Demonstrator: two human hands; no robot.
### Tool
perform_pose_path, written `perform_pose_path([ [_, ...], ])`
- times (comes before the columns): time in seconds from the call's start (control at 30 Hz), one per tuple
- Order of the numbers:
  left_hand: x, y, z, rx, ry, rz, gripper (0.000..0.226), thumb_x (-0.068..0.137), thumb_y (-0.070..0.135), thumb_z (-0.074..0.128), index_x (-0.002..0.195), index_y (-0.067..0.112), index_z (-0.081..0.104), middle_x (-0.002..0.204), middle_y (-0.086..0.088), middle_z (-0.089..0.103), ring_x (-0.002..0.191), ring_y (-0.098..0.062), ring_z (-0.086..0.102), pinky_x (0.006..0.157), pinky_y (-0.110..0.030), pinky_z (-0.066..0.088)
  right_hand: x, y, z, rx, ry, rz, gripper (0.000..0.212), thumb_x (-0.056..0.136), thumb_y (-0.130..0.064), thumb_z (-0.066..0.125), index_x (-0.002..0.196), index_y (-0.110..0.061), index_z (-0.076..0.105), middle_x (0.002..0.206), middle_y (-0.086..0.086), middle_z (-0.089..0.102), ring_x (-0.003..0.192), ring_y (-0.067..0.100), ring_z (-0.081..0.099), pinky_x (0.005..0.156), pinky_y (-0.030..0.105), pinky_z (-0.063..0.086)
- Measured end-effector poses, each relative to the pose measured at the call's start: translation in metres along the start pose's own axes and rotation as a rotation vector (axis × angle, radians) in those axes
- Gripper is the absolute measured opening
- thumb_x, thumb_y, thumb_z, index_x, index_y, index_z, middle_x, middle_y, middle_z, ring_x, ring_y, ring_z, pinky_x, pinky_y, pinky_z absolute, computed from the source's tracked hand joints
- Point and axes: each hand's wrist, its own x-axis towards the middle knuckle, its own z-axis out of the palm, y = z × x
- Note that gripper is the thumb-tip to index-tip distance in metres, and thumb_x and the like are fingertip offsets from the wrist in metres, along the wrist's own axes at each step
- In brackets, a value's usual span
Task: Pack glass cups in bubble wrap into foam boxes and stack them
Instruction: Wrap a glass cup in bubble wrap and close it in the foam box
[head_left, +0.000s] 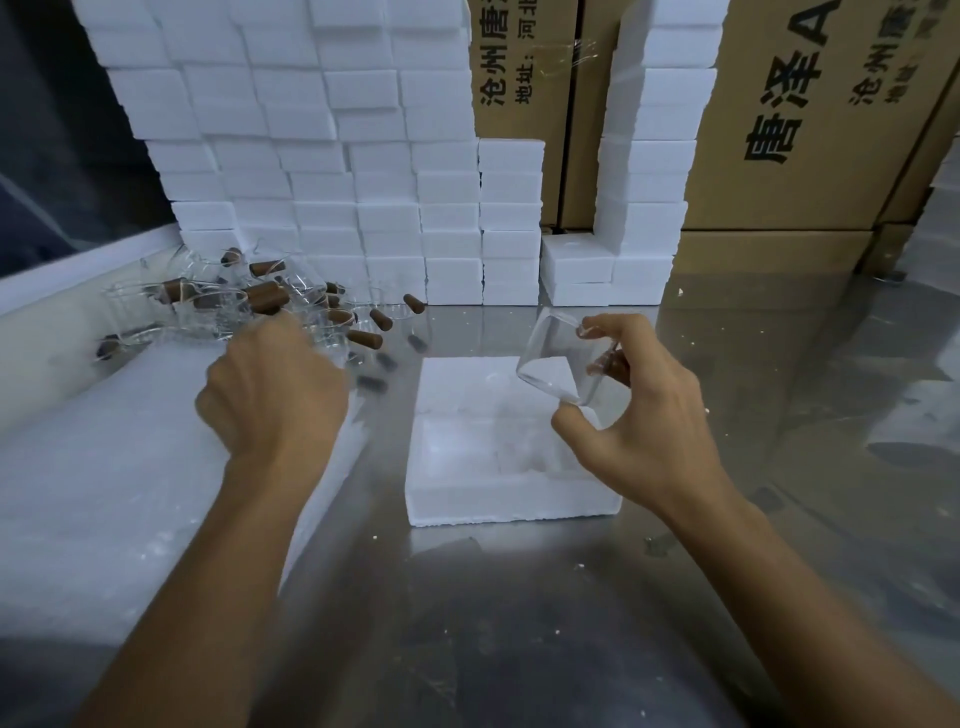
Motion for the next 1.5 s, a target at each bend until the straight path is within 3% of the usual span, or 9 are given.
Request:
perform_pose_path([
  [0.2, 0.005, -0.008, 0.005, 0.1, -0.189, -0.125, 0.015, 0.084, 0.011, 0.069, 0.09, 0.001, 0.061, 0.109, -0.022, 0.06, 0.1, -0.047, 0.058, 0.072, -0.04, 0.035, -0.002, -0.001, 0.003, 0.057, 0.086, 0.062, 0.054, 0.074, -0.038, 0.083, 0.113, -0.023, 0.049, 0.093, -0.015, 0.061, 0.074, 0.007, 0.058, 0.064, 0.009, 0.043],
  [0.43, 0.002, -0.004, 0.003, 0.102, -0.141, -0.026, 0.023, 0.086, 0.004, 0.067, 0.108, -0.001, 0.06, 0.117, -0.024, 0.058, 0.107, -0.046, 0.055, 0.077, -0.046, 0.042, -0.001, -0.002, 0.003, 0.046, 0.073, 0.111, 0.053, 0.074, -0.053, 0.08, 0.104, -0.027, 0.045, 0.084, -0.015, 0.058, 0.069, 0.012, 0.058, 0.057, 0.023, 0.047],
  [0.67, -0.022, 0.034, -0.007, -0.533, 0.194, 0.503, 0.014, 0.092, -0.003, 0.042, 0.093, 0.01, 0.046, 0.085, -0.007, 0.048, 0.079, -0.027, 0.045, 0.063, -0.038, 0.03, 0.0, -0.005, 0.003, 0.151, 0.109, 0.195, 0.051, 0.073, -0.056, 0.077, 0.1, -0.025, 0.046, 0.073, -0.008, 0.059, 0.065, 0.013, 0.056, 0.054, 0.02, 0.046],
  [0.87, -0.058, 0.053, 0.001, -0.45, 0.121, 0.861, 0.033, 0.076, -0.018, 0.051, 0.093, 0.002, 0.07, 0.086, -0.015, 0.06, 0.082, -0.035, 0.06, 0.046, -0.044, 0.049, 0.004, -0.008, 0.0, 0.497, 0.168, 0.469, 0.046, 0.075, -0.051, 0.078, 0.087, -0.022, 0.044, 0.083, -0.003, 0.064, 0.069, 0.025, 0.065, 0.056, 0.031, 0.053],
  [0.97, -0.064, 0.052, 0.004, -0.503, 0.042, 0.812, 0.015, 0.081, 0.006, 0.055, 0.078, 0.005, 0.07, 0.079, -0.007, 0.064, 0.077, -0.029, 0.059, 0.052, -0.04, 0.05, 0.009, -0.009, -0.005, 0.729, 0.162, 0.64, 0.049, 0.075, -0.048, 0.081, 0.089, -0.018, 0.046, 0.085, -0.004, 0.067, 0.059, 0.014, 0.065, 0.048, 0.019, 0.042],
  [1.1, -0.067, 0.057, 0.0, -0.568, -0.064, 0.482, 0.042, 0.084, 0.044, 0.068, 0.057, 0.012, 0.064, 0.059, 0.005, 0.058, 0.06, -0.021, 0.054, 0.058, -0.03, 0.043, 0.014, -0.015, -0.01, 0.972, 0.151, 0.825, 0.07, 0.058, -0.057, 0.087, 0.107, -0.013, 0.062, 0.093, 0.0, 0.076, 0.056, 0.007, 0.063, 0.044, 0.021, 0.039],
  [1.2, -0.063, 0.056, -0.002, -0.463, -0.183, 0.329, 0.027, 0.079, 0.026, 0.08, 0.065, 0.017, 0.058, 0.067, 0.005, 0.062, 0.071, -0.026, 0.059, 0.064, -0.033, 0.044, 0.014, -0.016, -0.011, 1.101, 0.178, 0.846, 0.067, 0.054, -0.055, 0.083, 0.105, -0.019, 0.059, 0.094, -0.004, 0.078, 0.057, 0.007, 0.063, 0.042, 0.018, 0.036],
  [1.37, -0.062, 0.057, -0.006, -0.449, -0.214, 0.423, 0.026, 0.079, -0.014, 0.059, 0.077, 0.01, 0.05, 0.075, -0.005, 0.057, 0.071, -0.031, 0.056, 0.063, -0.042, 0.045, 0.015, -0.012, -0.013, 1.241, 0.142, 0.823, 0.06, 0.051, -0.058, 0.075, 0.084, -0.018, 0.047, 0.115, 0.005, 0.072, 0.059, 0.008, 0.06, 0.042, 0.017, 0.037],
  [1.5, -0.068, 0.061, -0.005, -0.404, -0.214, 0.469, 0.035, 0.078, -0.016, 0.052, 0.087, 0.013, 0.07, 0.098, -0.006, 0.065, 0.087, -0.031, 0.061, 0.07, -0.034, 0.039, 0.014, -0.011, -0.012, 1.286, 0.06, 0.871, 0.049, 0.07, -0.057, 0.07, 0.084, -0.012, 0.057, 0.099, 0.006, 0.062, 0.06, 0.009, 0.058, 0.047, 0.018, 0.044],
])
